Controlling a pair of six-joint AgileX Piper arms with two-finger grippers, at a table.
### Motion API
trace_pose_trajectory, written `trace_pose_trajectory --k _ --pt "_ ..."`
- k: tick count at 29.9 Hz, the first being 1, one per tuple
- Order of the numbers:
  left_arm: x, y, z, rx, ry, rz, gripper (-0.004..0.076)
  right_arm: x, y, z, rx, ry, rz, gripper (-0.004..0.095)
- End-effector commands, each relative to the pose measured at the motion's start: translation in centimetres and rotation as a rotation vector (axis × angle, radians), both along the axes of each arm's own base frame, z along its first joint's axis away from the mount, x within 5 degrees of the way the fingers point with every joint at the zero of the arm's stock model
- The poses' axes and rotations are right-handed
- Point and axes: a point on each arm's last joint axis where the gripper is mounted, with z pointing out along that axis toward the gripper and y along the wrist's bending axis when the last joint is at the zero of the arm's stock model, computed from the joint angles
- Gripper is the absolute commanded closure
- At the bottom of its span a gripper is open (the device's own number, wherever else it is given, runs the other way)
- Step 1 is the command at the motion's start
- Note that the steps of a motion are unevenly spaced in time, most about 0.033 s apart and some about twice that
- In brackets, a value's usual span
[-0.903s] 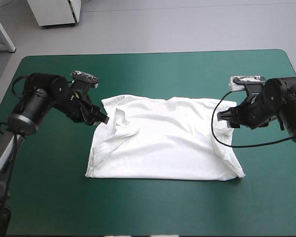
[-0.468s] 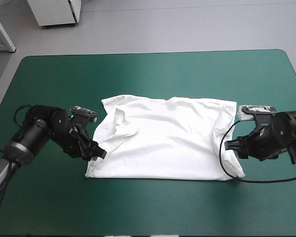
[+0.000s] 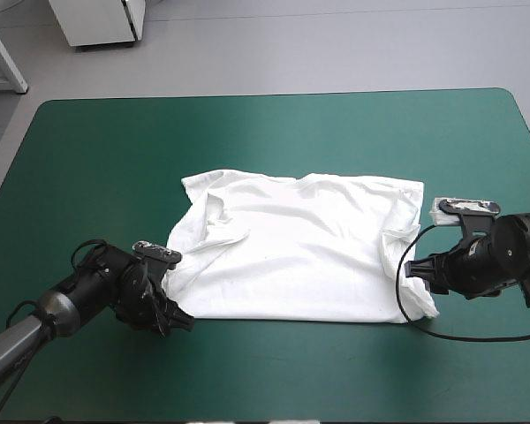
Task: Fold the cloth
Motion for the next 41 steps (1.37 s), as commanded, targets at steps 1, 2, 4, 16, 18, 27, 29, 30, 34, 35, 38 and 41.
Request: trace_pose_trajectory --k 1,2,4,16,18,27,29,30,34,35,38,41 --pt "0.2 -0.2 0.3 -0.051 -0.100 0.034 0.0378 -0.2 0.0 0.5 0.005 -0.043 0.000 0.0435" --pt "0.3 -0.2 0.3 -0.052 -0.114 0.035 0.0378 -0.3 0.0 0.4 0.004 -0.038 0.000 0.0439" --pt "0.6 -0.2 0.3 -0.059 -0.142 0.040 0.0378 -0.3 0.0 0.4 0.003 -0.034 0.000 0.0442" --pt "2.8 -0.9 -3.6 0.007 -0.072 0.070 0.0514 -0.3 -0.1 0.4 -0.006 -0.038 0.011 0.0446" --pt "2.9 -1.0 -4.2 0.018 -0.046 0.066 0.0710 -0.2 -0.1 0.3 -0.011 -0.036 0.011 0.0446" --pt "2.9 -1.0 -4.4 0.025 -0.035 0.059 0.0733 -1.0 -0.3 -4.0 -0.032 0.059 -0.002 0.0434" --pt "2.9 -1.0 -4.4 0.024 -0.036 0.058 0.0733 -0.9 -0.1 -4.9 -0.003 0.047 -0.007 0.0429" --pt "2.9 -1.0 -4.4 0.024 -0.036 0.058 0.0733 -0.8 0.0 -5.3 0.003 0.036 -0.008 0.0429" --pt "2.9 -1.0 -4.4 0.025 -0.035 0.059 0.0733 0.0 0.1 -6.6 0.013 0.026 -0.009 0.0429" --pt "2.9 -1.0 -4.4 0.025 -0.035 0.059 0.0733 0.4 0.2 -6.9 0.010 0.026 -0.004 0.0429" --pt "2.9 -1.0 -4.4 0.022 -0.036 0.063 0.0733 1.6 0.3 -8.1 0.002 0.059 -0.002 0.0430" --pt "2.9 -1.0 -4.4 0.023 -0.036 0.059 0.0733 2.6 0.4 -9.6 -0.010 0.108 0.005 0.0430"
